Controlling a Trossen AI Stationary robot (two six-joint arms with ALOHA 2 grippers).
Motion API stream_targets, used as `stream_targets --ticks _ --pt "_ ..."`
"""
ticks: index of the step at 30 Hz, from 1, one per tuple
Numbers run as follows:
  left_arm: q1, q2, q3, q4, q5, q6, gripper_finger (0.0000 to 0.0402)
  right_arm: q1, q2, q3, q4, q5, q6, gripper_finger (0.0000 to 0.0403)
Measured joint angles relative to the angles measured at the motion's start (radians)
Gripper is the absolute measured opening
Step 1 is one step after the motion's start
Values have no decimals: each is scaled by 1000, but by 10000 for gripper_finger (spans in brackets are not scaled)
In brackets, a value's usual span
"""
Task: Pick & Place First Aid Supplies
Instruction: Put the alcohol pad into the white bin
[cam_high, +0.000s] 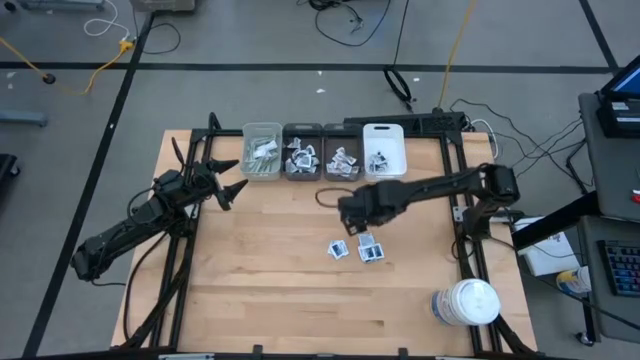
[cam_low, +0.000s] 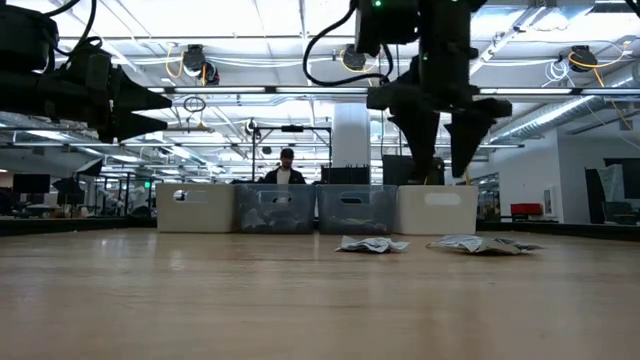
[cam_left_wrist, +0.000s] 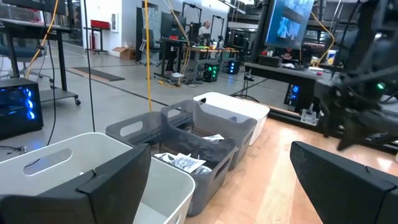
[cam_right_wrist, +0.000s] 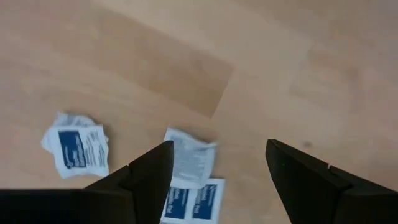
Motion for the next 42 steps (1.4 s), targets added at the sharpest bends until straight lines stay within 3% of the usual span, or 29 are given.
stream_targets --ticks 11,25,29,34,40,42 --pt "0 0 0 0 0 0 392 124 0 -202 285 -105 192 249" --pt "0 0 0 0 0 0 392 101 0 -320 468 -103 233 239" --pt "0 0 0 0 0 0 392 102 0 -321 467 -100 246 199" --pt "0 0 0 0 0 0 392 102 0 -321 468 -101 242 121" --pt "0 0 0 0 0 0 392 101 0 -320 475 -107 172 23" --pt "0 0 0 0 0 0 392 101 0 -306 460 -129 118 7"
